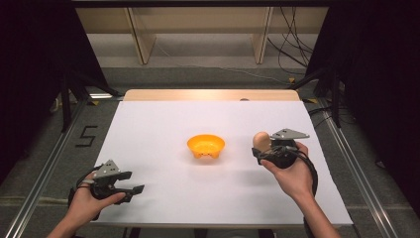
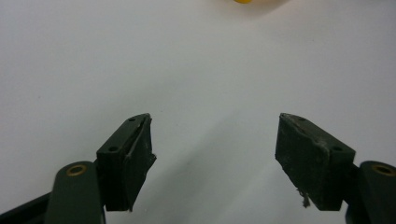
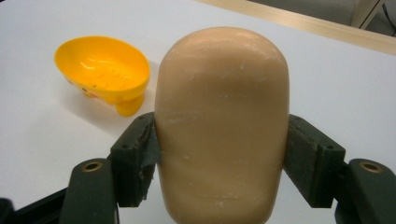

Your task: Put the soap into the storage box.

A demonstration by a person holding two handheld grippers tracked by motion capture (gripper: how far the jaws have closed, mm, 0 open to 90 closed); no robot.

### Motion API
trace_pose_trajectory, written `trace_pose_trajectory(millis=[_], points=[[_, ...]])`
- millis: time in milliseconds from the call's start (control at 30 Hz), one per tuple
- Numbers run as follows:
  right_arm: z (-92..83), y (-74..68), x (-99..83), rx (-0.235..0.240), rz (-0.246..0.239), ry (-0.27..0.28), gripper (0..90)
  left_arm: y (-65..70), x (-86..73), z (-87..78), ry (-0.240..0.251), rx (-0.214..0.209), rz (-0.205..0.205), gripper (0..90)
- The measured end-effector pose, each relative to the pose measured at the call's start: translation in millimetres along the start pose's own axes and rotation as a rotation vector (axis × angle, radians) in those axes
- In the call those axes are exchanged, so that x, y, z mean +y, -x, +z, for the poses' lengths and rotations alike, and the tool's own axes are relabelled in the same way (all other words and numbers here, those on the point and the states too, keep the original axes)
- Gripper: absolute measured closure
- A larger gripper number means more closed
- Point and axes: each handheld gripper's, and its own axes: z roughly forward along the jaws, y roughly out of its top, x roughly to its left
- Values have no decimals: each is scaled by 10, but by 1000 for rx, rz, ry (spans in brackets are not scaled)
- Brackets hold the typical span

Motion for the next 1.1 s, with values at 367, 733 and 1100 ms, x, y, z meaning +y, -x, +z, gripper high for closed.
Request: trace_pose_trajectory(millis=[367,733,1100], points=[[40,-27,113,10,14,21,336,1,4,-4,0,0,3,272],[82,-36,181,6,16,1,336,3,4,-1,-9,0,0,272],[155,4,244,-2,-18,19,336,-5,9,-12,-14,-3,23,274]])
